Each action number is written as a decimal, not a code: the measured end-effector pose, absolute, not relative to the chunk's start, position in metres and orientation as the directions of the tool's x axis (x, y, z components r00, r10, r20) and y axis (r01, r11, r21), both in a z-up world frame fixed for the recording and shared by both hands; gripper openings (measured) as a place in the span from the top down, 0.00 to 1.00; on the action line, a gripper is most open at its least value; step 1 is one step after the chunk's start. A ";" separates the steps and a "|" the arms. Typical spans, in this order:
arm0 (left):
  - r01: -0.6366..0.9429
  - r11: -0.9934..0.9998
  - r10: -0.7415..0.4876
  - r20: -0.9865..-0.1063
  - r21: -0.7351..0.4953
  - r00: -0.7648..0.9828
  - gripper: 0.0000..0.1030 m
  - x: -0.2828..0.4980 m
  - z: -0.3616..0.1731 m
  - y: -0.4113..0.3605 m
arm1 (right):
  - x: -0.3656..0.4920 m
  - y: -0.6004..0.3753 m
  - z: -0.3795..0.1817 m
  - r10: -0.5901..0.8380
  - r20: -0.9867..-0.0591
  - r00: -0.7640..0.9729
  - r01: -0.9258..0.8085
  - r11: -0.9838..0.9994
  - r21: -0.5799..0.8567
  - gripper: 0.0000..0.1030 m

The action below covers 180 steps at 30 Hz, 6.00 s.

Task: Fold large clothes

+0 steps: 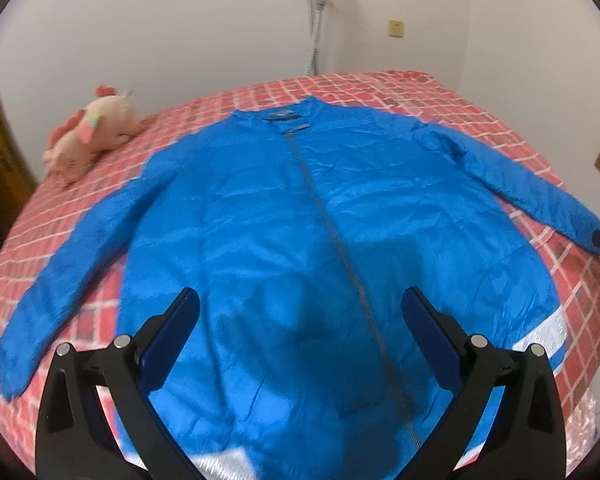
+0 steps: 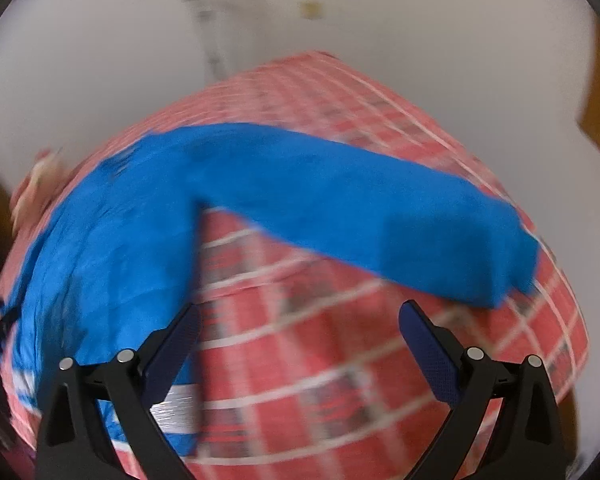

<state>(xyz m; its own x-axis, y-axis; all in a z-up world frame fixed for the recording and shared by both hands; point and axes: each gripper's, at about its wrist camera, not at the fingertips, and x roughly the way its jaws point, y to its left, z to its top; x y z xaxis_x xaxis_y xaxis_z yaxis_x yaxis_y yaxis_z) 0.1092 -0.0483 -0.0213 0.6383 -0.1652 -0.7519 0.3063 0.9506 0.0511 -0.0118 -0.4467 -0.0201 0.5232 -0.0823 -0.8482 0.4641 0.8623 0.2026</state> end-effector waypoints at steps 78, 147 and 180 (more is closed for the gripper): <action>0.430 0.892 -0.355 -0.806 -0.140 0.474 0.03 0.261 -0.019 -0.162 | 0.184 -0.450 0.014 -0.041 -0.766 0.642 0.345 0.907 0.241 0.70; 0.099 0.987 -0.159 -0.746 -0.124 0.646 0.56 0.329 -0.013 0.001 | 0.297 -0.314 -0.007 0.090 -0.807 0.584 0.080 0.983 0.167 0.61; 0.095 0.994 -0.097 -0.798 -0.050 0.595 0.55 0.329 -0.088 -0.038 | 0.296 -0.229 -0.084 0.050 -0.817 0.575 -0.030 0.999 0.039 0.60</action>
